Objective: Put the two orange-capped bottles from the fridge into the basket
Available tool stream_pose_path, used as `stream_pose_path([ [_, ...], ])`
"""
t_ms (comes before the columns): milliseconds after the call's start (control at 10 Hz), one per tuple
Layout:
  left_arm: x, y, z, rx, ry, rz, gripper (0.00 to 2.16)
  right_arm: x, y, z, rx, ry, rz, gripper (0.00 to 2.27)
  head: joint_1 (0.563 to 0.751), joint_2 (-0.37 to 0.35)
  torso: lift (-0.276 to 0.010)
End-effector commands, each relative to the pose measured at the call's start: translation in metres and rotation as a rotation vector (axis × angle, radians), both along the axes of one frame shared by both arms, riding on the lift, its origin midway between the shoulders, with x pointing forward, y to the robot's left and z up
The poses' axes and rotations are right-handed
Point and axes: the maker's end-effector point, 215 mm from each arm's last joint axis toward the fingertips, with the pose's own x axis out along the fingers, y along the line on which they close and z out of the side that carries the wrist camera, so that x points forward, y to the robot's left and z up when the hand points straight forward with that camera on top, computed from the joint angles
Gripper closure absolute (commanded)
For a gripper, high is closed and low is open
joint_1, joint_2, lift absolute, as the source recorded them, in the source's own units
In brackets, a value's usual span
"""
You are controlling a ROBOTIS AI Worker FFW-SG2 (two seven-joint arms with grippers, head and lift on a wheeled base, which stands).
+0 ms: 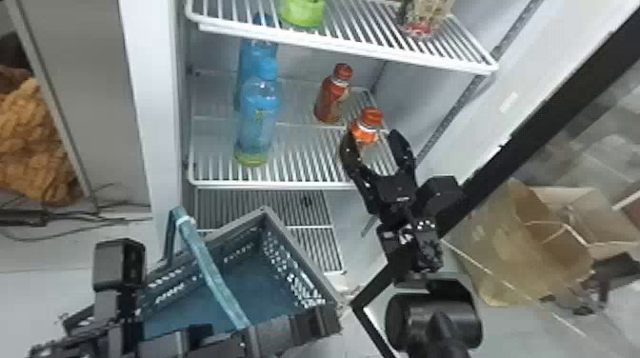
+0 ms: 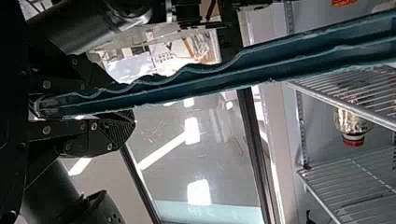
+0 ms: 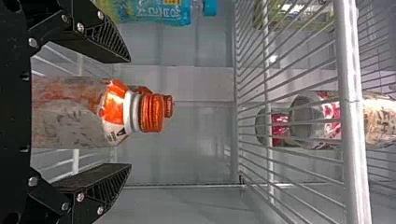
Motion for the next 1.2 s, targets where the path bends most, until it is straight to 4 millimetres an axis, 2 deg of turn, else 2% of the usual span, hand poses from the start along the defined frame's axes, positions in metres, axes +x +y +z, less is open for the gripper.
stream_pose_path([
  [0, 0.0, 0.0, 0.0, 0.0, 0.0, 0.0, 1.16, 0.008, 0.002, -0.003, -0.001, 0.007, 0.003, 0.28, 0.695, -0.35, -0.235],
  [200, 0.0, 0.0, 0.0, 0.0, 0.0, 0.0, 1.16, 0.018, 0.004, -0.01, 0.008, 0.02, 0.003, 0.28, 0.695, -0.35, -0.235],
  [300, 0.001, 0.001, -0.001, 0.002, 0.0, 0.001, 1.16, 0.023, 0.008, -0.014, 0.013, 0.029, 0.01, 0.36, 0.695, -0.35, -0.235],
  [400, 0.001, 0.001, -0.001, 0.002, 0.0, 0.001, 1.16, 0.025, 0.012, -0.019, 0.029, 0.037, 0.019, 0.56, 0.695, -0.35, -0.235],
  [500, 0.0, 0.001, 0.0, -0.001, 0.003, 0.001, 1.16, 0.025, 0.017, -0.018, 0.033, 0.036, 0.026, 0.68, 0.695, -0.35, -0.235],
  [700, 0.0, 0.001, -0.001, 0.001, 0.002, 0.001, 1.16, 0.02, 0.019, -0.012, 0.036, 0.024, 0.031, 0.69, 0.695, -0.35, -0.235],
  [800, 0.0, 0.0, 0.0, 0.0, 0.0, -0.001, 1.16, 0.017, 0.019, -0.007, 0.045, 0.013, 0.031, 0.69, 0.695, -0.35, -0.235],
  [900, 0.0, 0.0, 0.0, 0.003, -0.004, -0.004, 1.16, 0.009, 0.022, 0.009, 0.069, -0.017, 0.04, 0.69, 0.695, -0.35, -0.235],
  [1100, 0.0, 0.0, 0.001, 0.003, -0.006, -0.006, 1.16, -0.012, 0.047, 0.05, 0.166, -0.074, 0.119, 0.69, 0.695, -0.35, -0.235],
])
